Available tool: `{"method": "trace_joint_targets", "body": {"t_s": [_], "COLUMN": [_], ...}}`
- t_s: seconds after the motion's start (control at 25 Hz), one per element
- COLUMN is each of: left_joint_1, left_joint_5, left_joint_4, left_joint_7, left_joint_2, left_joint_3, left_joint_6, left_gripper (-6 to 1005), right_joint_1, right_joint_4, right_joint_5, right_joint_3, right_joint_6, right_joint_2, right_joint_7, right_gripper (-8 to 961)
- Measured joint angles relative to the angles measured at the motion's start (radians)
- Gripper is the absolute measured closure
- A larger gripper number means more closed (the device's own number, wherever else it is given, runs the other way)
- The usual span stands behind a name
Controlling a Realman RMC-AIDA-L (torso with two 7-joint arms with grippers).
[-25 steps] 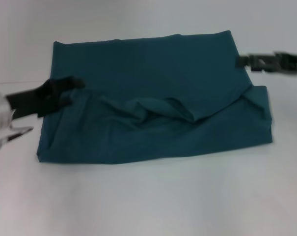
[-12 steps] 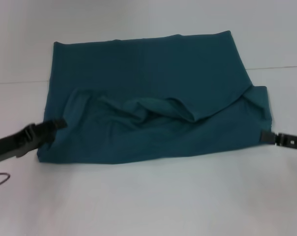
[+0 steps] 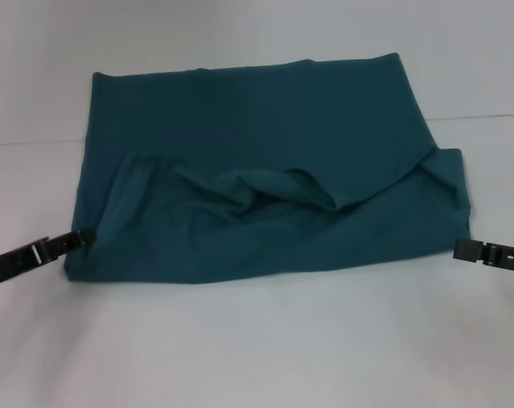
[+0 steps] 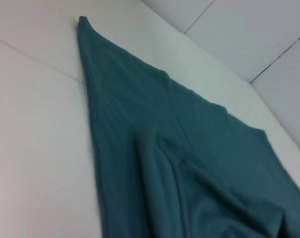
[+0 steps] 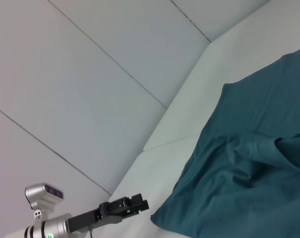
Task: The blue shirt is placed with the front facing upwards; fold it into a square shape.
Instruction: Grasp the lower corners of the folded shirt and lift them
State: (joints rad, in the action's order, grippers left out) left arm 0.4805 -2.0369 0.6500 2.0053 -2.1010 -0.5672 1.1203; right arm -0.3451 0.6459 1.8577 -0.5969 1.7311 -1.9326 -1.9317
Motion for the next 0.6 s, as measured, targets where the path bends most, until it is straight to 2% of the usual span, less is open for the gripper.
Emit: {"method": "trace_joint_targets", "body": {"t_s": [0.28,0.6], "left_joint_1": [0.016,0.026], "left_joint_5": [-0.085,-0.099], "left_joint_4": [-0.005,-0.007], "left_joint_7": [-0.012,-0.007], "left_joint_2": [-0.004,-0.01], "left_joint_3": [-0.044,-0.053], "left_joint_6": [-0.082,-0.083], "left_gripper": [269,266], "right_joint_1": [0.001,0.002], "right_joint_4": [-0.001,-0.012], "right_joint_5": [-0.001,-0.002], "right_joint_3": [0.003,0.014], "right_joint_6": [-0.005,-0.007], "right_joint_2": [0.001,0.003], "right_joint_7": [-0.001,-0.006], "right_gripper": [37,37]}}
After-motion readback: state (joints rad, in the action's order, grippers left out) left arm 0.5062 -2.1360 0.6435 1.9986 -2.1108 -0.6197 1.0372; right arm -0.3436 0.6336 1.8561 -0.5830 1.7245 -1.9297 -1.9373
